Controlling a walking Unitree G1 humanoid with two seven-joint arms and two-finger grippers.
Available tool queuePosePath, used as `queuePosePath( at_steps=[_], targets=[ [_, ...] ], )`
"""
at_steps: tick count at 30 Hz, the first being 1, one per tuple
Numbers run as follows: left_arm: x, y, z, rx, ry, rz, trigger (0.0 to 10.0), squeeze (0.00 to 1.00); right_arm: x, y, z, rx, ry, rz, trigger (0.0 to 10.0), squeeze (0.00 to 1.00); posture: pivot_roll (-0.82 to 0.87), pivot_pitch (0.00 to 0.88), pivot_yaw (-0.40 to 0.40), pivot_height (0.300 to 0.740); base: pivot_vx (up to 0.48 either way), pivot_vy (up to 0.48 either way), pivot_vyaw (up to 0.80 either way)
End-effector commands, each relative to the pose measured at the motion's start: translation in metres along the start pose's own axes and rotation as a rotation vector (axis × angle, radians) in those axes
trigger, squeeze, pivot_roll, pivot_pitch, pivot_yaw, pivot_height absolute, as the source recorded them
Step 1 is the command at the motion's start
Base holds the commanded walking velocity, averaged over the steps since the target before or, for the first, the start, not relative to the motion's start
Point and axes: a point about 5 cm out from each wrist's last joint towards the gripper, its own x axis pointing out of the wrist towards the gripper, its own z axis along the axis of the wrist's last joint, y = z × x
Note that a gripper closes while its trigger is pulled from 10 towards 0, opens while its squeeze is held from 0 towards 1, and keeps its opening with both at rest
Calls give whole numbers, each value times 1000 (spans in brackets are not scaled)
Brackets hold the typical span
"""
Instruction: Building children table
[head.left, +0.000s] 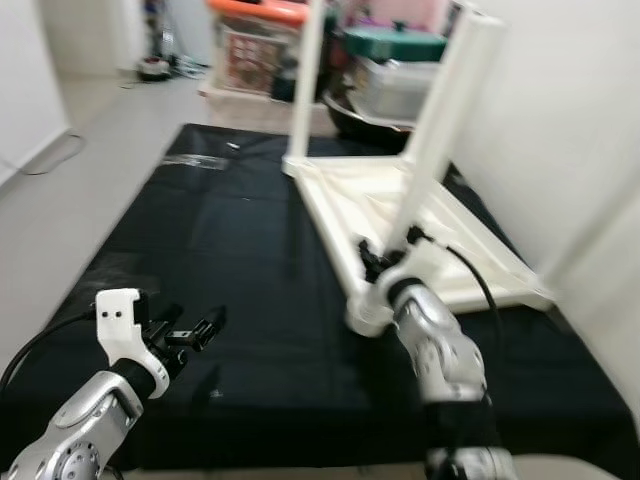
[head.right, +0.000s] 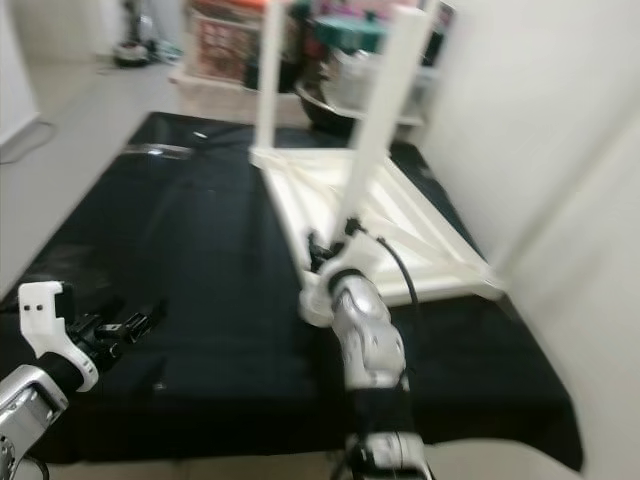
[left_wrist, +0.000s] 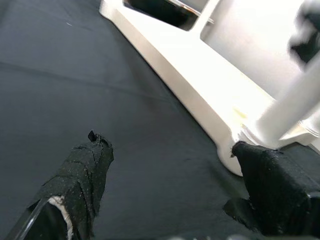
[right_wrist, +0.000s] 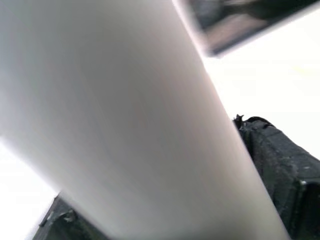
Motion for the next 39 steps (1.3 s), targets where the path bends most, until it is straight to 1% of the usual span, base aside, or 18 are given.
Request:
queuePosePath(
  at_steps=[1,9,10,11,12,13,16,19,21,22,23,24,25,31,32,36,37,39],
  targets=[
    [-2,2,-3,-13,9,8,10000,0,7,20,9,-8,-12,211,10000,0,133,0,-136,740,0,0,0],
    [0,3,-2,-12,6,8,10000,0,11,38,-12,-213,145,558,10000,0,160,0,-149,740,0,0,0],
    [0,3,-2,-11,6,9,10000,0,9,43,-20,-204,171,639,4471,0,162,0,-150,740,0,0,0],
    [0,3,-2,-11,6,9,10000,0,9,43,-20,-204,171,639,4471,0,162,0,-150,740,0,0,0],
    [-1,3,-2,-11,5,9,10000,0,7,48,-26,-183,188,714,353,0,162,0,-150,740,0,0,0],
    [-1,3,-2,-13,2,10,10000,0,3,53,-30,-164,194,766,0,0,165,0,-152,740,0,0,0],
    [-3,3,-1,-18,-5,8,10000,0,10,52,-32,-184,135,618,0,0,166,0,-154,740,0,0,0],
    [-4,4,1,-23,-19,12,10000,0,23,-13,-43,-187,180,-337,0,0,158,0,-148,740,0,0,0],
    [-4,4,1,-23,-19,12,10000,0,23,-13,-43,-187,180,-337,0,0,158,0,-148,740,0,0,0],
    [-4,3,1,-22,-19,11,10000,0,0,-44,-49,-197,182,-624,0,0,153,0,-143,740,0,0,0],
    [-4,3,1,-22,-19,11,10000,0,0,-44,-49,-197,182,-624,0,0,153,0,-143,740,0,0,0],
    [-4,3,1,-22,-16,6,10000,0,-40,-71,-53,-153,149,-856,0,0,145,0,-131,740,0,0,0],
    [-4,3,1,-22,-14,4,10000,0,-50,-72,-51,-145,124,-872,10000,0,138,0,-126,740,0,0,0],
    [-4,3,1,-23,-9,-1,10000,0,-36,-40,-25,-154,-20,-543,10000,0,132,0,-123,740,0,0,0],
    [-4,3,1,-23,-8,-2,10000,0,-29,-31,-19,-127,-55,-462,10000,1000,130,0,-122,740,0,0,0],
    [-3,4,0,-25,-11,-2,10000,0,-5,5,-3,5,-48,-55,10000,1000,139,0,-128,740,0,0,0],
    [-3,4,1,-26,-13,-2,10000,0,-2,16,5,8,-37,103,10000,0,145,0,-131,740,0,0,0],
    [-3,4,1,-26,-15,-2,10000,0,-2,26,13,-9,-32,237,10000,0,145,0,-131,740,0,0,0]
  ],
)
